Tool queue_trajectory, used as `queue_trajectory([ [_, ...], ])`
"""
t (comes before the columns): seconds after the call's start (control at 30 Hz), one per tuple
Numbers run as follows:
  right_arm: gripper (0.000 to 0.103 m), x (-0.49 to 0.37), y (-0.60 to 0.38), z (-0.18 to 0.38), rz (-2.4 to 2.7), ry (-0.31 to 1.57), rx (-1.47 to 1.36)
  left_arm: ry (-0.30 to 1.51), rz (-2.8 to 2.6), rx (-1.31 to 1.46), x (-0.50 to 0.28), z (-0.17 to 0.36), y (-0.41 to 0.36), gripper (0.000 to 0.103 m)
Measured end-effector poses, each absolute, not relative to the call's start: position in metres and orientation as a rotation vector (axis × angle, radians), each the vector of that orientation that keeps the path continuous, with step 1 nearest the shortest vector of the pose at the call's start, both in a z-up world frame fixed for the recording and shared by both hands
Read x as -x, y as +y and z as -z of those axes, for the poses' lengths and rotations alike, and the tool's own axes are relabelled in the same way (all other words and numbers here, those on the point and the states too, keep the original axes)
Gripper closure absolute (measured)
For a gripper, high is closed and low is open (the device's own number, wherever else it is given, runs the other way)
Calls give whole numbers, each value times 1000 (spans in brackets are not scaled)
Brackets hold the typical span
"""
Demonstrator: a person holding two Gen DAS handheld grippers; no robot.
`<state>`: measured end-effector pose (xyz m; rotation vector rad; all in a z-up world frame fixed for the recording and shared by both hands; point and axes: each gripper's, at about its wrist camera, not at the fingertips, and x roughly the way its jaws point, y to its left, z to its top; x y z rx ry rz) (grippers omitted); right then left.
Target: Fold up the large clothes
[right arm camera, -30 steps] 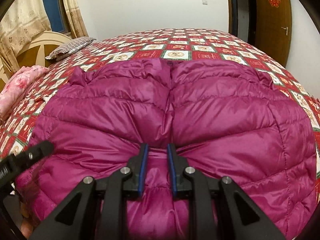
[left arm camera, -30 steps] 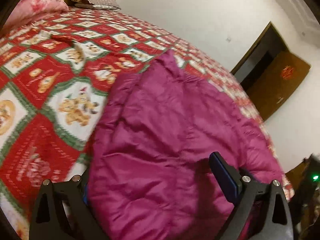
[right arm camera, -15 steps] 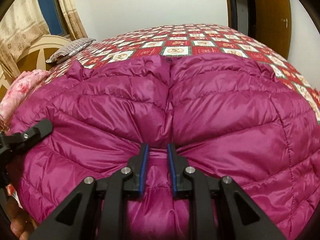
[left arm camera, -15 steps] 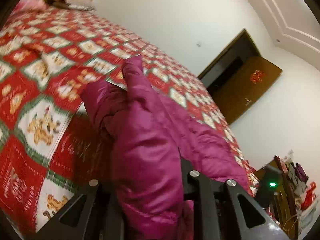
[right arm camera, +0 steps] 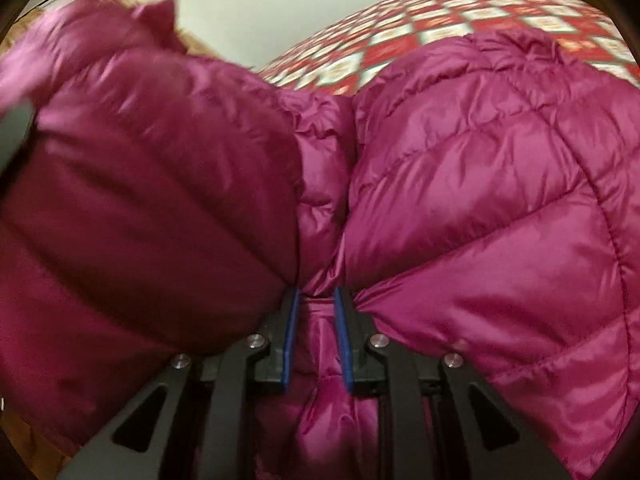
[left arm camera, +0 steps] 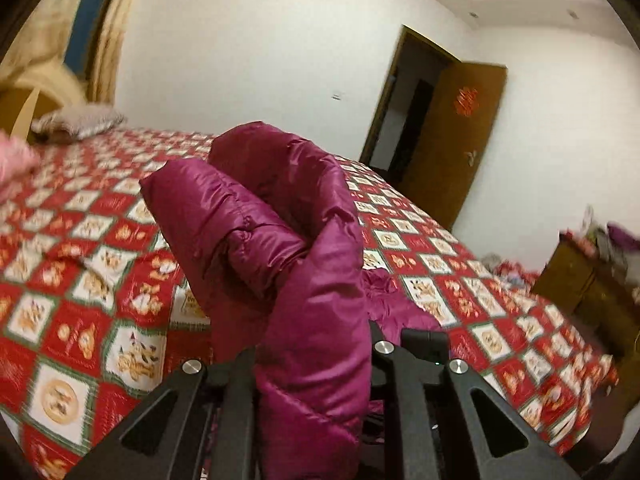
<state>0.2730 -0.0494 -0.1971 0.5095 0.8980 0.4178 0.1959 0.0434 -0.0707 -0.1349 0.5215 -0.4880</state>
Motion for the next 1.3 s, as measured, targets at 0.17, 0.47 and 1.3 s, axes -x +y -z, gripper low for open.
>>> queue_trajectory([
  [0.17,82,-259,-92,181,-433,845,-635,502,508,-14,-192,70,4,88],
  [0.47,82,-216,-197,155,-180,737,-591,535,585,-219,-197,103,-59,87],
  [1.3,41,-214,-260,134,-240,704,-622,632,747,-431,-183,176,-131,85],
])
